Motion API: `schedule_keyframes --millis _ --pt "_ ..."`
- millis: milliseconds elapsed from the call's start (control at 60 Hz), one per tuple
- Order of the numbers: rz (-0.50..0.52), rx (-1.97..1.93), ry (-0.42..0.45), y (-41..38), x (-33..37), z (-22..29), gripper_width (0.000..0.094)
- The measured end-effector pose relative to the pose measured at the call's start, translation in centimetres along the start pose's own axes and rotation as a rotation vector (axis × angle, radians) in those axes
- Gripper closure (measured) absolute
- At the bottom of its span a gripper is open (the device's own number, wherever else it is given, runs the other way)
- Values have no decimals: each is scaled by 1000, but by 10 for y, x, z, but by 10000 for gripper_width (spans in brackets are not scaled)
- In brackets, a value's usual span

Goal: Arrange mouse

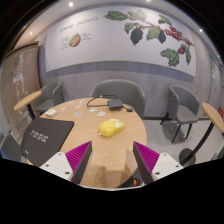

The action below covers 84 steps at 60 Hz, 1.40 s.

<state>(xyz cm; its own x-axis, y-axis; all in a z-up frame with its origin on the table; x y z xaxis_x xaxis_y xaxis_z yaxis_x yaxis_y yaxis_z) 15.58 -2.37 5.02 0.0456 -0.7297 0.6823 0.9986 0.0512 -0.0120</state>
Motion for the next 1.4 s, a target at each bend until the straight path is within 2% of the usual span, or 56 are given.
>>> schedule_keyframes --millis 83,100,200,233,433,483,517,533,683,767,833,950,1033,1167,1383,1400 --pt "42 28 -44 -19 -34 8 84" --pt "53 33 -59 -14 -23 2 83" --pt "58 33 -130 -31 -66 6 85" --pt "35 56 -99 -30 -73 14 92" --pt "-3 21 -142 -31 -118 53 106" --pt "-14 10 -139 -30 -130 62 178" --pt "-26 1 -132 -28 -136 67 318" --pt "-33 -5 -125 -27 -139 69 437" --pt "-56 -33 -86 -25 -138 73 580" --pt "-72 -61 -75 -23 -124 68 591" --pt "-64 -107 -18 -41 -91 77 592" --pt "-8 -100 116 -113 -25 106 591" --pt "44 -66 161 -179 0 108 587" --pt "124 -16 73 -257 -20 66 579" --pt "92 -11 -128 -281 -65 2 561" --pt "91 -5 -119 -282 -63 1 550"
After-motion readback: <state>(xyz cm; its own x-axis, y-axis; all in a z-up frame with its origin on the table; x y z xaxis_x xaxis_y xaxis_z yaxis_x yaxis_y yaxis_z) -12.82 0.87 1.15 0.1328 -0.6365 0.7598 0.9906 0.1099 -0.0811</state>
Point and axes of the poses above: the point between the fingertips, and its own axes, seen from behind it with the camera up: y to the right, z up, x backward, against the way the camera looks, the point moved 4 cm from there along x, backward, against the way the camera looks, and after that the axes turned 11 degrees about -y, right-handed, at the moved point
